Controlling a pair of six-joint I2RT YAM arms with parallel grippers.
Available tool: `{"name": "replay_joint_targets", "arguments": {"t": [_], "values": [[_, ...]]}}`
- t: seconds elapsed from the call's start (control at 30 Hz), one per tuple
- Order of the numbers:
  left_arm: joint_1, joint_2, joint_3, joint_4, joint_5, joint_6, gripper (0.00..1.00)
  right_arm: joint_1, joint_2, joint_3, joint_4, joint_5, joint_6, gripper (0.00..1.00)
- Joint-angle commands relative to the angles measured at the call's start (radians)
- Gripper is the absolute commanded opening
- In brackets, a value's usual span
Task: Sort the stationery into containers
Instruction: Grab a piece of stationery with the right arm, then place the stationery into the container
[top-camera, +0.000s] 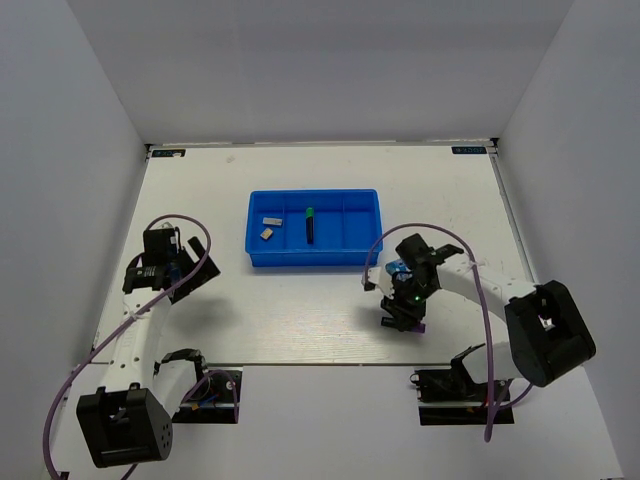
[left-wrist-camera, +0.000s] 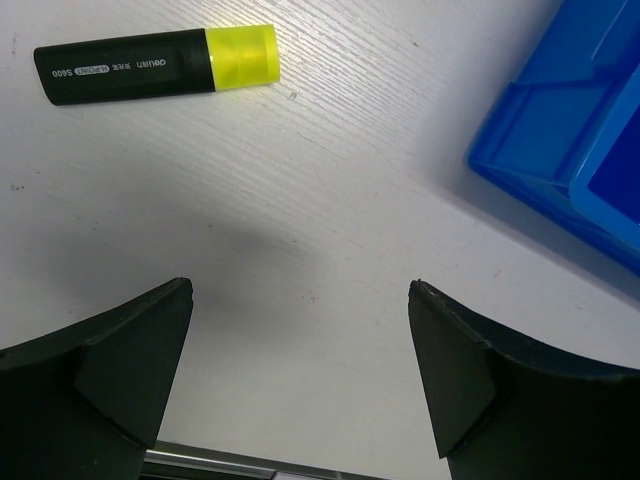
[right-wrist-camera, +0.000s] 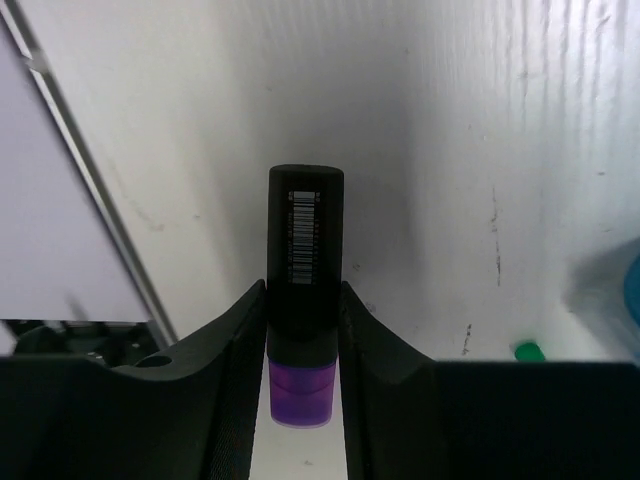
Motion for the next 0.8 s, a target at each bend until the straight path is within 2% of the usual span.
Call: {"name": "replay_joint_targets", "arguments": {"t": [0.0,0.17,0.2,0.27,0.3,0.37,0.4,0.43,0.53,0.57,0.63,0.67,0.77], "values": [[0.002,-0.014,0.003,0.010,-0.023,0.007,0.99,0.015,-0.003,0.121,-0.144,-0.084,0.054,0.00],[-0.001,0.009,0.020,0.006,-0.026,0.005,0.99,0.043,0.058,0.315,-0.213,-0.150,0.108,0.00],[0.003,0.017,0.021,0.004,-0.026,0.005,0.99,0.055,0.069,0.416,-0.236,-0.159,0.117,0.00],[-0.001,0.041,0.038,0.001,-0.056,0.004,0.99,0.060,0.132,0.487,-0.239,-0.184,0.183,0.00],[0.000,0.047,0.043,0.001,-0.067,0.005,0.99,0.075,0.170,0.604,-0.233,-0.187,0.206,0.00],[0.000,0.092,0.067,-0.010,-0.093,0.004,0.99,0.083,0.218,0.688,-0.198,-0.201,0.335,0.00],[0.000,0.113,0.074,-0.013,-0.110,0.004,0.99,0.086,0.293,0.816,-0.172,-0.202,0.371,0.00],[0.003,0.124,0.093,-0.017,-0.128,0.002,0.99,0.096,0.321,0.857,-0.161,-0.201,0.499,0.00],[0.003,0.171,0.118,-0.022,-0.158,0.015,0.99,0.109,0.464,1.094,-0.060,-0.167,0.681,0.00],[0.003,0.179,0.127,-0.027,-0.170,0.024,0.99,0.112,0.514,1.127,-0.046,-0.144,0.805,0.00],[0.005,0.207,0.138,-0.034,-0.190,0.031,0.99,0.118,0.585,1.231,0.017,-0.098,0.899,0.00],[0.005,0.221,0.147,-0.037,-0.200,0.042,0.99,0.121,0.623,1.251,0.031,-0.067,1.021,0.00],[0.006,0.225,0.150,-0.033,-0.205,0.068,0.99,0.127,0.706,1.322,0.057,-0.012,1.144,0.00]]}}
